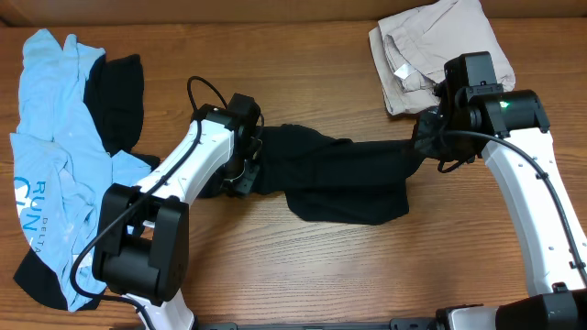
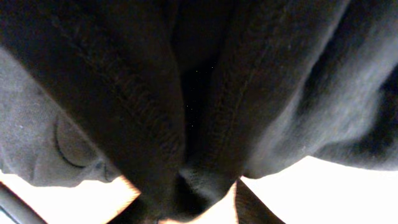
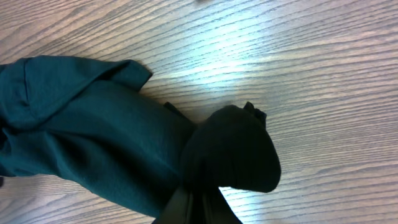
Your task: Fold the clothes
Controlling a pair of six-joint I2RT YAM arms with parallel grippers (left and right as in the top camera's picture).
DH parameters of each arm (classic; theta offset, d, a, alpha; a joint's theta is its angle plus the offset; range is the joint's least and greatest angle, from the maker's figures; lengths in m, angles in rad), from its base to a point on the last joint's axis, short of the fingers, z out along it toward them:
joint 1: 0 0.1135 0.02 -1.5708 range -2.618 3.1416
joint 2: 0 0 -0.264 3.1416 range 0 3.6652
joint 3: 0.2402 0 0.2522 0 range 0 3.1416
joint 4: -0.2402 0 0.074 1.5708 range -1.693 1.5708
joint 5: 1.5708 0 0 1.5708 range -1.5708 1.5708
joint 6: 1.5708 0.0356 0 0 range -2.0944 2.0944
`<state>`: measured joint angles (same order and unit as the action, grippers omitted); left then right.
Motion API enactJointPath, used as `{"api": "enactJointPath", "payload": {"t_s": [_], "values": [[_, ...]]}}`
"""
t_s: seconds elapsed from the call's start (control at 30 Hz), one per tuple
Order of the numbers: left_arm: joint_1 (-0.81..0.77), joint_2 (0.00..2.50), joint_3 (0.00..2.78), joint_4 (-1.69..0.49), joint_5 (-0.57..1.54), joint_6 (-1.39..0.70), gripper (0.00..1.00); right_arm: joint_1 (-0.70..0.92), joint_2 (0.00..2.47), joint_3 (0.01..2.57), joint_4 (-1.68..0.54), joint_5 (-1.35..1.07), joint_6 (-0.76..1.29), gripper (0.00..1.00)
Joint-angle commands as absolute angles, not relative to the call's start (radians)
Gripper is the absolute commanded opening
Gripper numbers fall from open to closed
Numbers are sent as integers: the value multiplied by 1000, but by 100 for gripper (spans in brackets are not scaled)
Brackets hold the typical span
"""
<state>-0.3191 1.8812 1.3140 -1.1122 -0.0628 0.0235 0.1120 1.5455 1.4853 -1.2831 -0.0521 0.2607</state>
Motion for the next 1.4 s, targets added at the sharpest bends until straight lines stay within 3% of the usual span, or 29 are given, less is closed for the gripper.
{"api": "enactJointPath", "payload": {"t_s": [0.0, 0.4, 0.83, 1.13, 1.37], "values": [[-321, 1881, 1304, -1121, -62, 11, 4, 109, 1531, 1493, -1277, -45, 253, 6], [-318, 1881, 1378, -1092, -62, -34, 4, 109, 1531, 1493, -1267, -45, 253, 6], [-305, 1881, 2141, -1380, -84, -75, 4, 109, 1478, 1502, -1235, -46, 253, 4], [-289, 1875, 2336, -1487, -250, -110, 4, 109, 1382, 1530, -1235, -44, 226, 4], [-168, 1802, 2588, -1484, -258, -163, 4, 109, 1288, 1713, -1283, -1, 205, 4]]}}
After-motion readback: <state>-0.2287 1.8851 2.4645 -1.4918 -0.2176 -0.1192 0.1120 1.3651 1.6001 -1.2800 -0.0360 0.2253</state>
